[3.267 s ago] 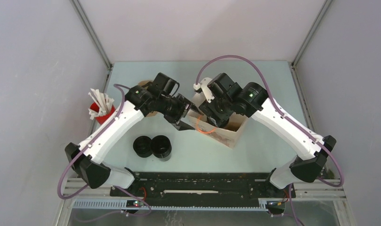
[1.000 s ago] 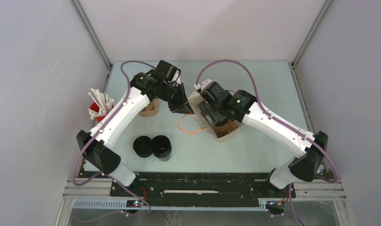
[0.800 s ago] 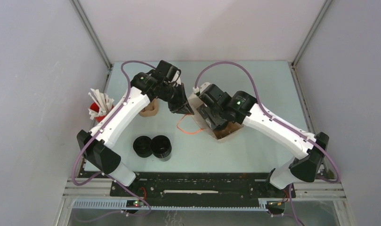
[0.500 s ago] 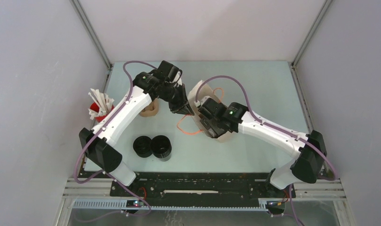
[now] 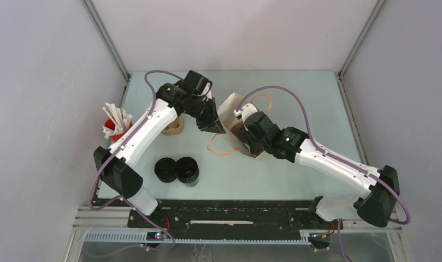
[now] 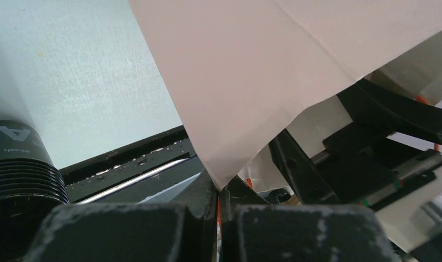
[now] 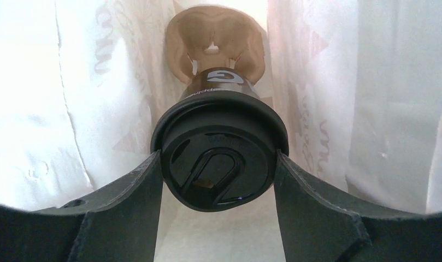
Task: Pack the takeout coffee
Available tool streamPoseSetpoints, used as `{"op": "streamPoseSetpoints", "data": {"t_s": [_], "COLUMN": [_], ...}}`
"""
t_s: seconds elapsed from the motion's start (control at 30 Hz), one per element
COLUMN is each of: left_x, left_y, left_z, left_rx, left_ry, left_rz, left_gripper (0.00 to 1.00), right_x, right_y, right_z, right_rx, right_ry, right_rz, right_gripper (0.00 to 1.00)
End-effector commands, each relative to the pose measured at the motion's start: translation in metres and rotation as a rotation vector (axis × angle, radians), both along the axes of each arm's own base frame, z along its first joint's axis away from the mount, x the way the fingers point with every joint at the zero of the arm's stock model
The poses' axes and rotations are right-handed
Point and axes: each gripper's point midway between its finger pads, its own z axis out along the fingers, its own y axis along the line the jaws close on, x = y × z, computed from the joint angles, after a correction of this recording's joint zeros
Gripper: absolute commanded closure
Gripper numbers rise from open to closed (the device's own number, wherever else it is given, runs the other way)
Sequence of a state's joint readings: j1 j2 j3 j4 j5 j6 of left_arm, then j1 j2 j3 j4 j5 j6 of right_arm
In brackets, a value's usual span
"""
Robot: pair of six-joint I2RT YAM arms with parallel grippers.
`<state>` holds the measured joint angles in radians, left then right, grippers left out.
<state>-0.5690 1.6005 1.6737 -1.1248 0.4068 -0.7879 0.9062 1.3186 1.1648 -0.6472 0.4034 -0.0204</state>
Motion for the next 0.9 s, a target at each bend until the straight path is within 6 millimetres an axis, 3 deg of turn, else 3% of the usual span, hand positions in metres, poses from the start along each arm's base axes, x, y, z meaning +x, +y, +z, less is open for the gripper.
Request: {"op": "streamPoseSetpoints", "data": {"t_s": [0.0, 0.2, 0.47, 0.7, 0.87], "left_x": [-0.012, -0.004, 0.007, 0.018, 0.025], "left_y": [-0.001, -0.002, -0.002, 0.008, 0.012], "left_z": [0.003, 0.012, 0.024, 0.02, 0.034], "left_rx": [0.004, 0.033, 0.134, 0.185, 0.17], "left_ry": [0.026, -0.055, -0.263, -0.395, -0.486], "left_rz": [-0.066, -0.092, -0.137, -0.094, -0.068], "left_gripper": [1.0, 1.0, 1.0, 1.0, 1.0], "right_x": [0.009, 0.005, 0.013, 0.016, 0.012], "right_y": [0.001, -0.003, 0.012, 0.013, 0.013], "right_z": [0.03, 0.05, 0.104, 0.106, 0.1], "right_rx": [0.062, 0.074, 0.152, 0.141, 0.138], "right_ry": [-0.048, -0.071, -0.213, -0.228, -0.204], "right_rz": [-0.03, -0.043, -0.044, -0.057, -0.043], "right_gripper": [1.0, 1.0, 1.0, 1.0, 1.0]}}
